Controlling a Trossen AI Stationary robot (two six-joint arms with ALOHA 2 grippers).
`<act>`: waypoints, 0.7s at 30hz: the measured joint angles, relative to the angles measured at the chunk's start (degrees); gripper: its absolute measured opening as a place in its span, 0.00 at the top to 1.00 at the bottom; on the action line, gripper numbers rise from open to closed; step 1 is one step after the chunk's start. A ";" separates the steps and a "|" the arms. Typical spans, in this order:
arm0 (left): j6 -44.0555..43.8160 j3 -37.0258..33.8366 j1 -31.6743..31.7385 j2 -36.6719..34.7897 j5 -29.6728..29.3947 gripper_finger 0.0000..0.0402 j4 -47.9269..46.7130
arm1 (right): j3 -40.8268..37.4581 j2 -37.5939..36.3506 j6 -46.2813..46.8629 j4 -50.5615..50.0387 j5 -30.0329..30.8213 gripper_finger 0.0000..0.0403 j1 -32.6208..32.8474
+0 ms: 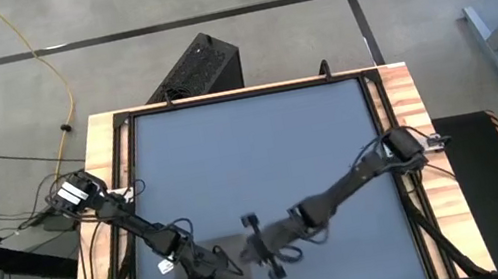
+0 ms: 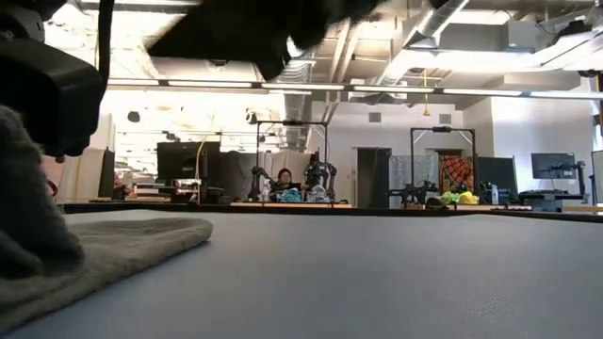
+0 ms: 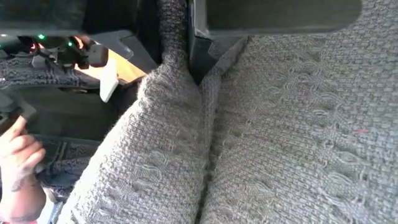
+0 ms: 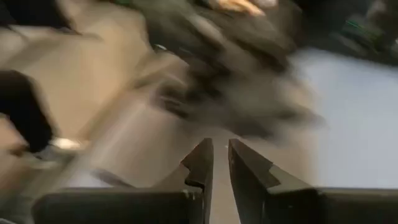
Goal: Roll towel into tight, uniform cylinder
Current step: Roll the gray towel
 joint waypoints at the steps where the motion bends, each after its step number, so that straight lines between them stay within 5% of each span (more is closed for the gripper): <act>1: 0.21 0.00 0.06 0.00 -0.13 0.93 0.07 | -0.65 0.18 -0.05 3.47 -0.86 0.81 1.50; 8: 0.16 -0.02 0.04 0.00 -1.31 0.83 0.08 | -1.18 7.05 -1.35 18.57 0.84 0.85 8.98; 21: 1.33 -0.04 0.09 0.04 -5.40 0.75 0.60 | 2.58 12.61 -0.05 22.40 3.99 0.88 6.05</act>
